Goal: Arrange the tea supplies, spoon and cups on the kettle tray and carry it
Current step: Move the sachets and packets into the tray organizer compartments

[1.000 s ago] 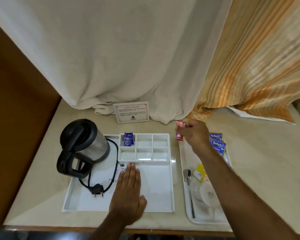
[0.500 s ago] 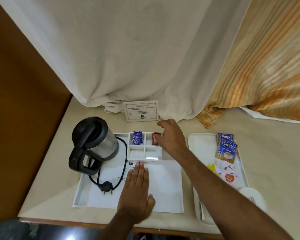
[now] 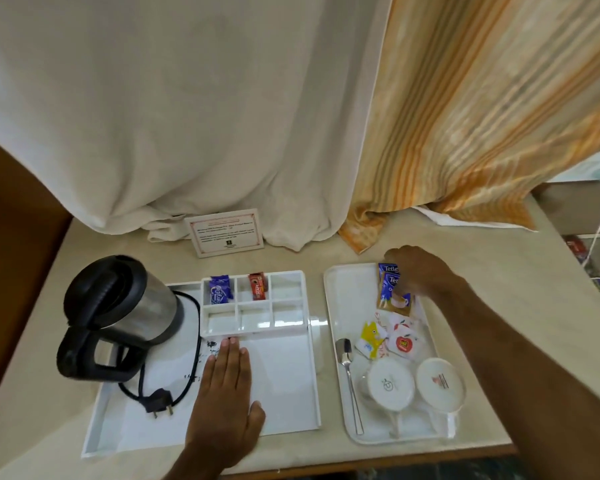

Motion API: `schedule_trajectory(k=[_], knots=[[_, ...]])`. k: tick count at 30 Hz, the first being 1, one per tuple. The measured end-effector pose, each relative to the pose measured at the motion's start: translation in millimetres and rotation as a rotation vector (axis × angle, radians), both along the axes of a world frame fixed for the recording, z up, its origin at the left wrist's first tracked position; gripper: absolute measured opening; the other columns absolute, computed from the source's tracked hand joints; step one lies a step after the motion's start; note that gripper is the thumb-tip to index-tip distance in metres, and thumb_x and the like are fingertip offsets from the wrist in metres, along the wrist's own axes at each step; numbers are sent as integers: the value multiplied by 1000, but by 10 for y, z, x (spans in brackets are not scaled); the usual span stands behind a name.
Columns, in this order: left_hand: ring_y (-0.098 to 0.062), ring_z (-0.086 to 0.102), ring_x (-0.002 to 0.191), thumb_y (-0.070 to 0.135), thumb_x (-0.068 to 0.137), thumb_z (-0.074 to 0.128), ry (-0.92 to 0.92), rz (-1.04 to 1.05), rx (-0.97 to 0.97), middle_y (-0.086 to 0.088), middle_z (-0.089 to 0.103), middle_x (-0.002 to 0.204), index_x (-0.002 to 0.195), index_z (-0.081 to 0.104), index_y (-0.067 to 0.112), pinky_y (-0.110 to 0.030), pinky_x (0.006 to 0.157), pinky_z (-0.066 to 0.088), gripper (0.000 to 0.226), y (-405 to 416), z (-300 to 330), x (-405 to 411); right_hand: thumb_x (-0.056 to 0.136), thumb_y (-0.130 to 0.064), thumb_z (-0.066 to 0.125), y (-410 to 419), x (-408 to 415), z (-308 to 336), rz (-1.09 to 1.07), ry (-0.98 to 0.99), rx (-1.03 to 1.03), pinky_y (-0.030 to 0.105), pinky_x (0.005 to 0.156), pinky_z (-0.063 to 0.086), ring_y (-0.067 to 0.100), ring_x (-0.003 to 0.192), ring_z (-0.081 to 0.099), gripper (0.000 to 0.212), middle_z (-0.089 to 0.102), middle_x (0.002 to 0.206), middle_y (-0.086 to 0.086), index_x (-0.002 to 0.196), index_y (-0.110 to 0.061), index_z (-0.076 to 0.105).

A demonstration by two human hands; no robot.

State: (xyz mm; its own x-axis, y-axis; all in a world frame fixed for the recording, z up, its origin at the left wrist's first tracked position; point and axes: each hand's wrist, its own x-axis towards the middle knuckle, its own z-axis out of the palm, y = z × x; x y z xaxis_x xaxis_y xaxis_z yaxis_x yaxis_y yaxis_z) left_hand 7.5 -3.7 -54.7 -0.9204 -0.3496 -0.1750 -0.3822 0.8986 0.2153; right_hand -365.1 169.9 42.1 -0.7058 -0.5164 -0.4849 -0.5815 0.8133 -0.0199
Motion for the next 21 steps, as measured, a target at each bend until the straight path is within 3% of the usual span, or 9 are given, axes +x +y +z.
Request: schedule_trajectory(k=[2,5,9,11,14,17,21], knots=[[-35,1,150,41,80,41,-8,3,-4,-19,0,162,152,6,3,-42,116,1,88,-1,-7,2,53,-17,78,-26,-4,-9,4,102,-32,35,67,50,30,98,60,55,55,95,4,103,-18,56],[-34,-4,150,42,81,40,-16,3,-6,-18,-5,161,152,1,5,-43,117,2,89,-3,-1,-4,48,-15,80,-66,17,-24,-23,103,-51,34,71,52,28,98,61,63,57,102,3,106,-18,54],[-33,-2,150,41,81,42,-12,4,25,-19,-1,162,152,5,3,-44,116,7,89,0,26,-6,62,-23,78,-140,70,114,-29,38,-93,29,63,44,25,88,63,22,62,88,2,75,-19,61],[-32,-4,150,42,81,42,-19,8,24,-18,-3,162,153,5,3,-45,117,5,89,-2,27,-13,70,-30,76,-252,170,243,-32,55,-285,29,60,39,24,83,61,22,60,78,-1,68,-25,55],[-31,-9,150,43,83,41,-35,11,31,-17,-9,162,153,3,3,-46,117,3,89,-1,23,-12,71,-33,75,-586,558,442,-30,-25,-629,28,50,30,12,59,51,33,51,58,-8,57,-29,46],[-30,-11,150,43,84,41,-26,5,23,-18,-9,162,153,2,3,-47,118,2,89,-7,44,-16,71,-27,73,-964,971,425,14,-80,-709,29,52,33,15,59,50,21,55,62,-5,67,-21,53],[-31,-11,150,44,84,41,-36,10,12,-20,-6,162,153,2,3,-47,118,2,89,-1,41,-21,75,-16,68,-1260,1228,202,134,91,-476,29,62,37,27,83,62,24,66,90,6,98,-16,61]])
